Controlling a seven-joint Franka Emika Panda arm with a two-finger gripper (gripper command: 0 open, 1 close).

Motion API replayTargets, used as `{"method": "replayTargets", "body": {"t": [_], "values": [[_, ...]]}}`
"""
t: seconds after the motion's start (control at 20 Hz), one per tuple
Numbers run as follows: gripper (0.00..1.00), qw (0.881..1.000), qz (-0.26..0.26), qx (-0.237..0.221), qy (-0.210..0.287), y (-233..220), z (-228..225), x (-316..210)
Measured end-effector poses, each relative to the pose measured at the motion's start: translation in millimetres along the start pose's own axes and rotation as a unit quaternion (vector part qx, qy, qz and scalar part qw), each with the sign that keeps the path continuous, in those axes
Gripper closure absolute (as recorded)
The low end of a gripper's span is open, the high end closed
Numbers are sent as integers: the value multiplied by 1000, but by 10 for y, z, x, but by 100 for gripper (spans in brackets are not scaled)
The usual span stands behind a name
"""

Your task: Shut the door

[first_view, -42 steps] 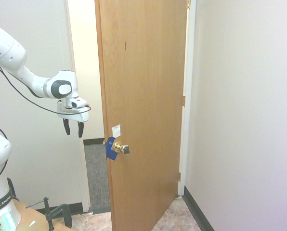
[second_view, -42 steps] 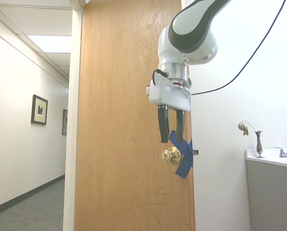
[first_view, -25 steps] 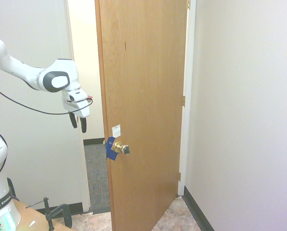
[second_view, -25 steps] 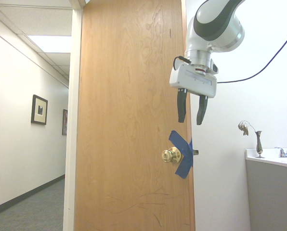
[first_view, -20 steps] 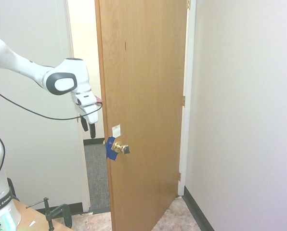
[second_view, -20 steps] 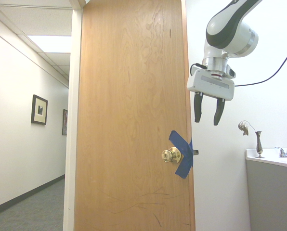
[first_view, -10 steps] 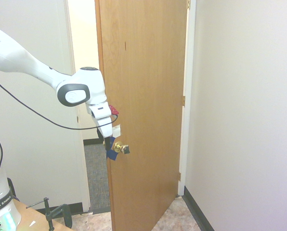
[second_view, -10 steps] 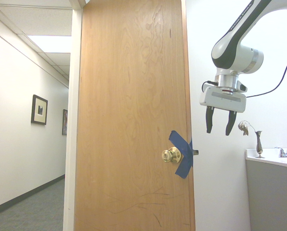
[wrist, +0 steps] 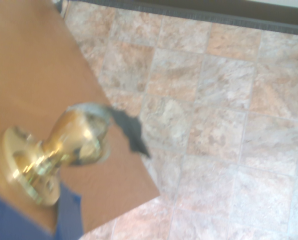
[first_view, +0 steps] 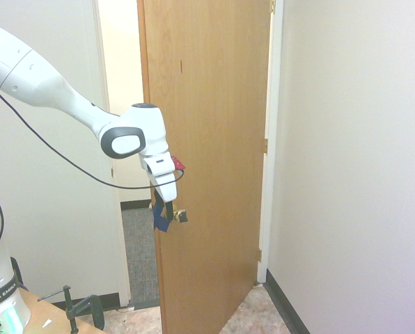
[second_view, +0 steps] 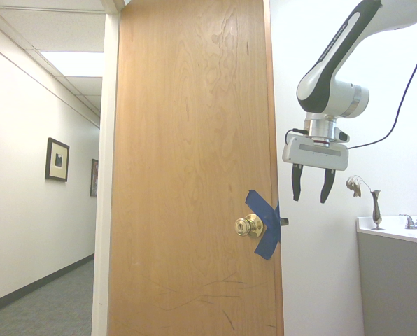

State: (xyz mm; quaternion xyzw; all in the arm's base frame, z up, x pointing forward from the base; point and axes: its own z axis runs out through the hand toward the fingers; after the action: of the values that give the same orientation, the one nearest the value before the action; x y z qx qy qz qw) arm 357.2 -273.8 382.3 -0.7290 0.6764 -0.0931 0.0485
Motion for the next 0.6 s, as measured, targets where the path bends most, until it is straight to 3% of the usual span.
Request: {"method": "replayTargets", "body": {"t": [0.3,0.6], "values": [[0,999,-42,13,7,-444,130,-215],[0,990,-135,31,-6,-1759,192,-1601]]}}
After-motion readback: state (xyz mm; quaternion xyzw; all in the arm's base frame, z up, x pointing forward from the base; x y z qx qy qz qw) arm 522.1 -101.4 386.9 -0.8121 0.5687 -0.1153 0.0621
